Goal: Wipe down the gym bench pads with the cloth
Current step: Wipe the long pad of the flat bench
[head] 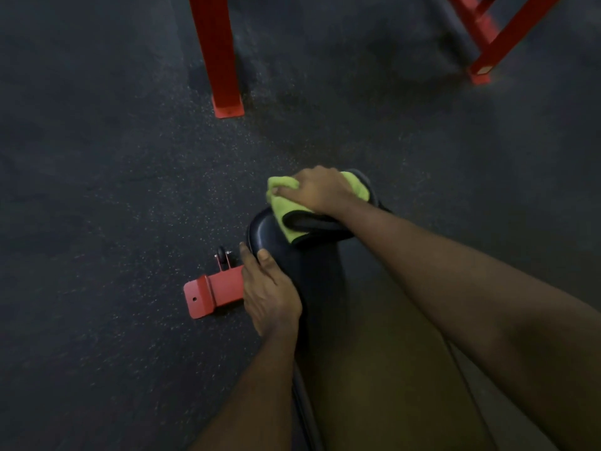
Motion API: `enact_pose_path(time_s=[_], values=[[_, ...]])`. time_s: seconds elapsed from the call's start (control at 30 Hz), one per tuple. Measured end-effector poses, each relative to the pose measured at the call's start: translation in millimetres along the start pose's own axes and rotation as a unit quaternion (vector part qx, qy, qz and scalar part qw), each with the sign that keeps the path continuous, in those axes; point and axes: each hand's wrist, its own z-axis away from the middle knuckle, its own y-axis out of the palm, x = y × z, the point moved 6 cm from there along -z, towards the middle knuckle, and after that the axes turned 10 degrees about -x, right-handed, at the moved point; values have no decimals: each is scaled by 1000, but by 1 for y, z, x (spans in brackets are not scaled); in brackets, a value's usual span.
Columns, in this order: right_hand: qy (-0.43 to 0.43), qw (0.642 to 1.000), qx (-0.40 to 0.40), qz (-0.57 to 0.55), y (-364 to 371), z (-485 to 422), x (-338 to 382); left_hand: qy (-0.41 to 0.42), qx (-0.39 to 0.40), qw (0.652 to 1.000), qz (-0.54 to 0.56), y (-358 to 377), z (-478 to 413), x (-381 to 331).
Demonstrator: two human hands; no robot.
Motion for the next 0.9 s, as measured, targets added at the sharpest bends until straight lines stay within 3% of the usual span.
enact_pose_path(time_s=[0.13, 0.3, 0.47, 0.57, 0.7, 0.8, 0.9], values=[[143, 985, -25, -90, -5, 10, -85, 4, -6, 1000, -17, 0, 0, 0], [273, 905, -64, -320, 18, 60, -143, 13, -17, 998, -51, 1, -2, 0], [376, 861, -73, -334, 40, 173, -157, 18, -19, 997, -70, 1, -2, 0], [382, 871, -78, -300, 39, 219, -150, 23, -26, 997, -73, 2, -2, -1], [397, 878, -95, -248, 24, 168, -143, 27, -33, 996, -73, 2, -2, 0], [338, 891, -79, -292, 19, 104, -140, 44, -49, 995, -74, 4, -4, 3], [300, 882, -61, -359, 19, 90, -143, 56, -66, 993, -75, 3, -6, 3]])
